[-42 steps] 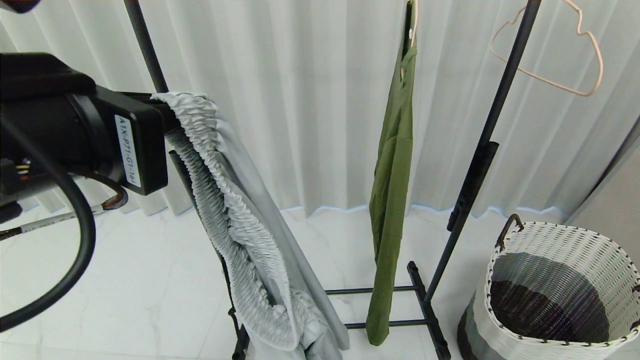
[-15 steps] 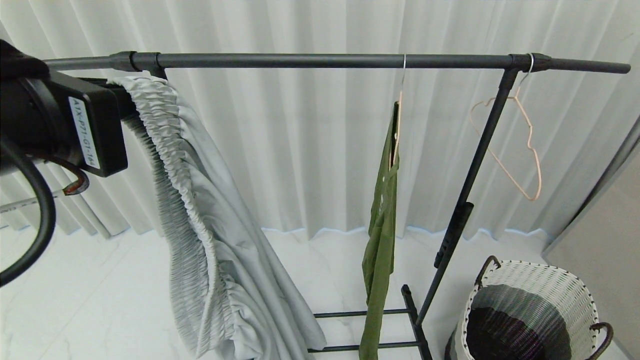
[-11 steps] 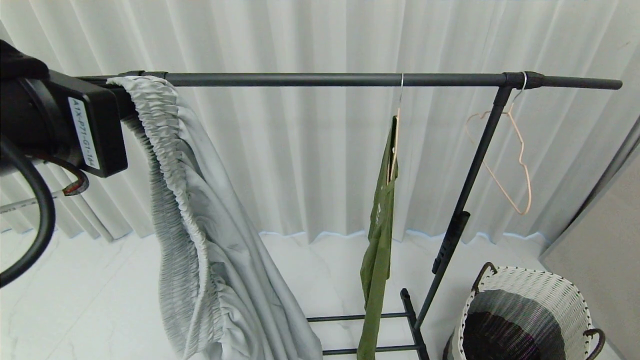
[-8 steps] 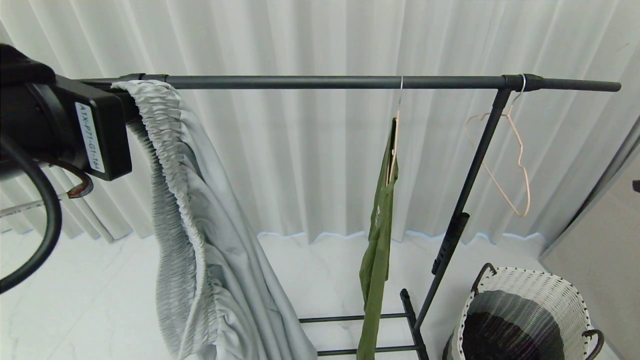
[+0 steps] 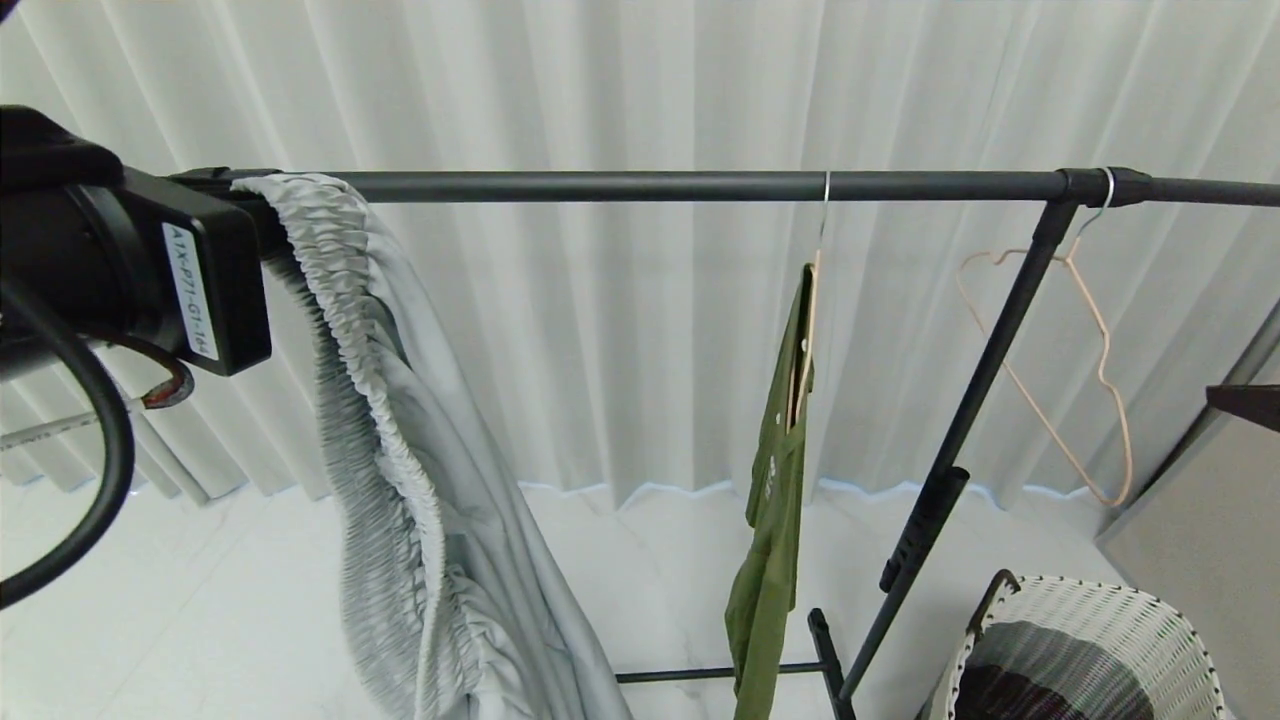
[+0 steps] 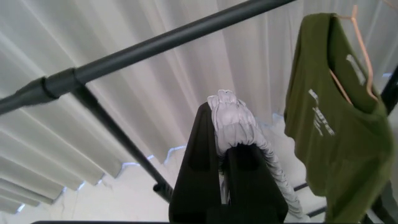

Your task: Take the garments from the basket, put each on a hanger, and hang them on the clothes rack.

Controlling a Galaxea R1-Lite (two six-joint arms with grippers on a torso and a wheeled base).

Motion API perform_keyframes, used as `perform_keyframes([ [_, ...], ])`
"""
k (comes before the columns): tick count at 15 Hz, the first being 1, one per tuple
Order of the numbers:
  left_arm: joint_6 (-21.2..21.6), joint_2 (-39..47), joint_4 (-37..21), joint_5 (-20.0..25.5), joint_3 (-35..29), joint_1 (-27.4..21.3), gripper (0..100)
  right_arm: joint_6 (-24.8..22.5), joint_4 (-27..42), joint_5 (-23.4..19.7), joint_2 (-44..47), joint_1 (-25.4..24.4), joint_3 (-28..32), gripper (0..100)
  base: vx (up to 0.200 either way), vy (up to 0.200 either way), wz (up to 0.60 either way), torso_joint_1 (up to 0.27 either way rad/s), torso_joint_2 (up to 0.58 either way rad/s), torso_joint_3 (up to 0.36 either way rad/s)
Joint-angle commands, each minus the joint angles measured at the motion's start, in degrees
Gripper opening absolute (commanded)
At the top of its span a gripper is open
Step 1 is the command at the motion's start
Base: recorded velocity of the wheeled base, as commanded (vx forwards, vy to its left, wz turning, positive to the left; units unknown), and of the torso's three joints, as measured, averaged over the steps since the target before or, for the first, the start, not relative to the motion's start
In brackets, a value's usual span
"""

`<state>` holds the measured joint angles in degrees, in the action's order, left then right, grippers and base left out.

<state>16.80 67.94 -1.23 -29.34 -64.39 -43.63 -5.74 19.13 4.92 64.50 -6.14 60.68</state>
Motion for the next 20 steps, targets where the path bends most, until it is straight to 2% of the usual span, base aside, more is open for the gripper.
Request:
perform_keyframes([
  [1, 0.0, -0.1, 0.0, 0.0, 0.2, -0.4, 0, 1.5, -1.0, -2.9, 2.2, -0.1, 0.2, 100, 0.0, 0.0, 0.0, 0.0, 0.0, 0.0],
  [6, -0.1, -1.1, 0.1, -0.1, 1.7, -0.5, 0, 7.6, -8.2, -3.0, 12.9, -0.1, 0.4, 100, 0.0, 0.0, 0.0, 0.0, 0.0, 0.0],
  [10, -0.1, -2.3, 0.2, -0.1, 3.7, -0.4, 0, 9.6, -9.2, 2.6, 20.7, -1.9, 1.5, 100, 0.0, 0.0, 0.0, 0.0, 0.0, 0.0],
  [12, -0.2, -2.3, 0.2, -0.1, 3.8, -0.4, 0, 12.1, -10.8, 3.1, 23.7, -2.5, 3.7, 100, 0.0, 0.0, 0.0, 0.0, 0.0, 0.0],
  [16, -0.2, -2.2, 0.2, -0.1, 3.9, -0.3, 0, 13.1, -10.5, 4.5, 27.4, -2.6, 8.0, 100, 0.0, 0.0, 0.0, 0.0, 0.0, 0.0],
  [20, -0.2, -2.2, 0.2, -0.1, 4.0, -0.3, 0, 13.1, -10.7, 4.6, 27.9, -2.6, 8.0, 100, 0.0, 0.0, 0.0, 0.0, 0.0, 0.0],
])
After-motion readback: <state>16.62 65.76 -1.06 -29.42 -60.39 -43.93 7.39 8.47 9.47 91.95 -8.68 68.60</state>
